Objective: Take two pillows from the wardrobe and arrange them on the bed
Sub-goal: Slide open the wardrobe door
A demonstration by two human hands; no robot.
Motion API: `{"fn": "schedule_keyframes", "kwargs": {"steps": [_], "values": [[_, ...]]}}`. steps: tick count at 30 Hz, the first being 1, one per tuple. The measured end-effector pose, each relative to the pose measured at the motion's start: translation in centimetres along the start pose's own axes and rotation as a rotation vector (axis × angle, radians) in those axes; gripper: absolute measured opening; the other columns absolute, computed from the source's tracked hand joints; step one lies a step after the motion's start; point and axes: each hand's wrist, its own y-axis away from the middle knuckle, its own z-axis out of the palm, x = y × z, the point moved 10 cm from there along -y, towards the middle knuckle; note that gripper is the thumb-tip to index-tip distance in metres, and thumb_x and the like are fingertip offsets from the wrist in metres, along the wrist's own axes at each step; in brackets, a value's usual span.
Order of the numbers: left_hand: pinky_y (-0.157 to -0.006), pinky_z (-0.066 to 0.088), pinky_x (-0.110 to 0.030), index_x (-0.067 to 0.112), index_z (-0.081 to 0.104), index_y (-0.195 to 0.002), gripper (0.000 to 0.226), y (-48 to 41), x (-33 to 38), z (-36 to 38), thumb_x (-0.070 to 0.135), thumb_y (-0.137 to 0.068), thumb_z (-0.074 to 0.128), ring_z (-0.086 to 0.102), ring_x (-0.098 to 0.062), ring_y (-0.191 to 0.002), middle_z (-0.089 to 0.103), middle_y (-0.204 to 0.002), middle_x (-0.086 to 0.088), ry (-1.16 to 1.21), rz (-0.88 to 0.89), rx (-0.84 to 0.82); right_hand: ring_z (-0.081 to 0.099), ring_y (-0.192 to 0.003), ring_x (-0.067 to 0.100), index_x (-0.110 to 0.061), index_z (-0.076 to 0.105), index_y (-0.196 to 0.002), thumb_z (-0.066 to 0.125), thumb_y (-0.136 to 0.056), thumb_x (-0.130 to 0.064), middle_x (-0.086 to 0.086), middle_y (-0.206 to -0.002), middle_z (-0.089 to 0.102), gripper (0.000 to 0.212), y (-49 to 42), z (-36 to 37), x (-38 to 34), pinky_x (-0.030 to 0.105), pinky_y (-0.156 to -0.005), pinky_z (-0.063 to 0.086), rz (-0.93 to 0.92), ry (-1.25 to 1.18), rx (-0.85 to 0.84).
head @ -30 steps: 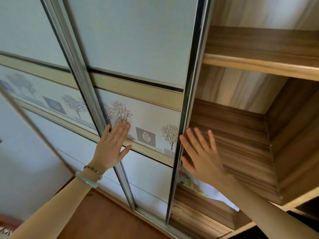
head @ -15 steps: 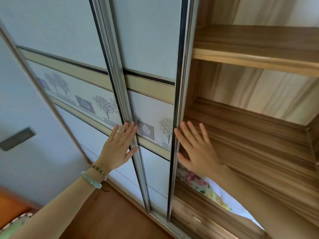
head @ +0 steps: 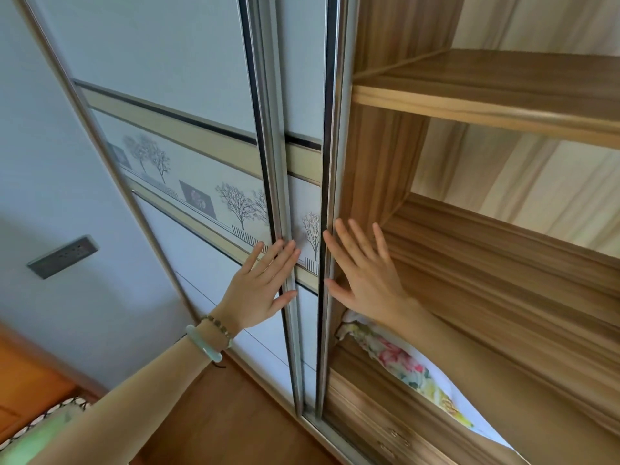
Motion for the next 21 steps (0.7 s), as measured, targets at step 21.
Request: {"fn": "schedule_keyframes", "kwargs": {"steps": [21], "values": [[-0.117,0.024,-0.054,0.007,0.035,-0.149,0.067,0.2,-0.7,0.4,0.052,-0.099,0.039,0.028,-0.026,-0.145,0.03,-0.157,-0.01,0.024,0.033,-0.011,0.003,-0.147,0.027,-0.017,0.008,-0.152,0.036,-0.089,-0.058,0.007,-0.159,0.002,0.08,-4.3,2.1,-1.7,0.054,-0.117,-0.003,-0.054,0.033,-0.053]]}}
